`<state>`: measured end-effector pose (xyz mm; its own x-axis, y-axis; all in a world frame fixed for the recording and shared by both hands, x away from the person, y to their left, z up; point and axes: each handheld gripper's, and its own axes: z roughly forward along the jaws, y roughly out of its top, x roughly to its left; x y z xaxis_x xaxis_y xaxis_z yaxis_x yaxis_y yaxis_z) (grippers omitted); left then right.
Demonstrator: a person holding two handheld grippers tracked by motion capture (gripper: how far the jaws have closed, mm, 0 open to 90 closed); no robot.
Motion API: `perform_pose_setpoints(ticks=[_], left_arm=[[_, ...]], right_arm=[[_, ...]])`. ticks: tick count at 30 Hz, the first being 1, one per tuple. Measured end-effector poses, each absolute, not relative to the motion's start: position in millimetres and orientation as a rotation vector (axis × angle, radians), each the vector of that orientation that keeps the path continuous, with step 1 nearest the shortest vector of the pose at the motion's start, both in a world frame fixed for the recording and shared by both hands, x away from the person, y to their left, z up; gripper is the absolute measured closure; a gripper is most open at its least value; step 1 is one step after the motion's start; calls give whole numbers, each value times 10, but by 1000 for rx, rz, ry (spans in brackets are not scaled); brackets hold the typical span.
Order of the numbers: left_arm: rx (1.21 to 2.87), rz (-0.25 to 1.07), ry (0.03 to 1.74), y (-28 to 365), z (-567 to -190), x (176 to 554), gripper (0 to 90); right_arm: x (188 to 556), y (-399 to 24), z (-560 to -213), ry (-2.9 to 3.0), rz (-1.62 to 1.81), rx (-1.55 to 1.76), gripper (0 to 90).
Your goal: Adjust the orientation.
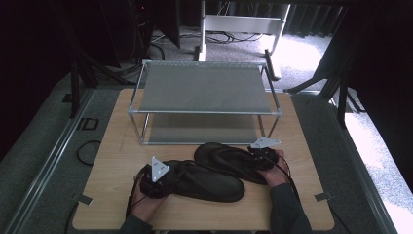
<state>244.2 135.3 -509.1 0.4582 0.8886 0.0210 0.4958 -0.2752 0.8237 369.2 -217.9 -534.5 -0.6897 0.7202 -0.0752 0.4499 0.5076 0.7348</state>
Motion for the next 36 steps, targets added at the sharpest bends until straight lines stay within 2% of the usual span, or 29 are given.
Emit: perform_pose_setpoints(ticks=[8,15,20,24,25,30,35,36], left_arm=[[1990,575,999,982,-5087,2202,318],[2000,441,859,576,-5053,2309,439],[2034,369,805,443,-5103,2292,511],[2077,368,841,506,-5208,2288,563],[2058,356,833,553,-5215,2280,609],[2059,410,860,713,-5195,2265,634],[2061,494,934,935,-5183,2228,611],[2058,521,970,997,-5189,2210,526]], right_arm=[[3689,-2170,-5361,2383,1003,966,529],[3681,-2175,-5369,2376,1014,973,532],[3669,-2177,-5370,2377,1018,976,531],[3669,-2178,-5371,2376,1020,977,531],[3669,-2179,-5372,2376,1021,979,531],[3670,-2181,-5372,2376,1022,980,530],[3665,-2181,-5374,2374,1025,980,531],[3667,-2183,-5375,2374,1027,981,529]])
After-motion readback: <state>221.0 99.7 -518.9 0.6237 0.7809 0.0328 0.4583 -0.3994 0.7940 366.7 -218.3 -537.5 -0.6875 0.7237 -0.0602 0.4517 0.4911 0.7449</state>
